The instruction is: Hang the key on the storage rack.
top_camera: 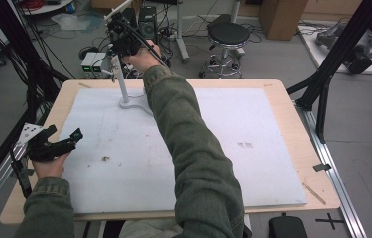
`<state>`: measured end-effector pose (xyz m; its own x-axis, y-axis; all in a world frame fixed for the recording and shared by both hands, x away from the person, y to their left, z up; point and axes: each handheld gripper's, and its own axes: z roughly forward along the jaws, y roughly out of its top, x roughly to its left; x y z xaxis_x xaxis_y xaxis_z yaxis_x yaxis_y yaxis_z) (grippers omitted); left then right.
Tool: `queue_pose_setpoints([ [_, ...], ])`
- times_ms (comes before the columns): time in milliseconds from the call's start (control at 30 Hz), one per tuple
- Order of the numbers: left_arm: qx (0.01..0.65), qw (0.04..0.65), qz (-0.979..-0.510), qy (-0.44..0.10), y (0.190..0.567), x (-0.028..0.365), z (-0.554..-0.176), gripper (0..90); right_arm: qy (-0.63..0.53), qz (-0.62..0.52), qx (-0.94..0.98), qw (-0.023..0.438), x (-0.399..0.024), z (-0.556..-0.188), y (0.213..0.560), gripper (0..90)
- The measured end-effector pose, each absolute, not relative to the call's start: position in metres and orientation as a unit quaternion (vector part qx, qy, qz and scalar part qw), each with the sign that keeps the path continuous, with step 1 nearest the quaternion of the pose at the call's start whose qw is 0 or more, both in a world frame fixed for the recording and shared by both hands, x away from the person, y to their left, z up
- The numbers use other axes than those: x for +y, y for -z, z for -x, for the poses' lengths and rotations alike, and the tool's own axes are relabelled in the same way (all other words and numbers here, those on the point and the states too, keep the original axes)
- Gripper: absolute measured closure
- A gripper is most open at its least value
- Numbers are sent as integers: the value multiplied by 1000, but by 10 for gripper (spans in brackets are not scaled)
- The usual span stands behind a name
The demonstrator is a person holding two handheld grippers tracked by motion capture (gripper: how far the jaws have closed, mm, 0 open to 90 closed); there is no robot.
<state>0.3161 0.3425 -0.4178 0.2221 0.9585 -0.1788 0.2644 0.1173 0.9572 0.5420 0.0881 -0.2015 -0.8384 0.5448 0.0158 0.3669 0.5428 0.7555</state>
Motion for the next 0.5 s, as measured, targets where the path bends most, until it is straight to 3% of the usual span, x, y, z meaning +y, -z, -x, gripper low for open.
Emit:
queue_pose_setpoints([
  [500, 530, 528, -576, -329, 418, 343, -316, 17, -400, -295, 861, 104, 82, -557, 219, 823],
])
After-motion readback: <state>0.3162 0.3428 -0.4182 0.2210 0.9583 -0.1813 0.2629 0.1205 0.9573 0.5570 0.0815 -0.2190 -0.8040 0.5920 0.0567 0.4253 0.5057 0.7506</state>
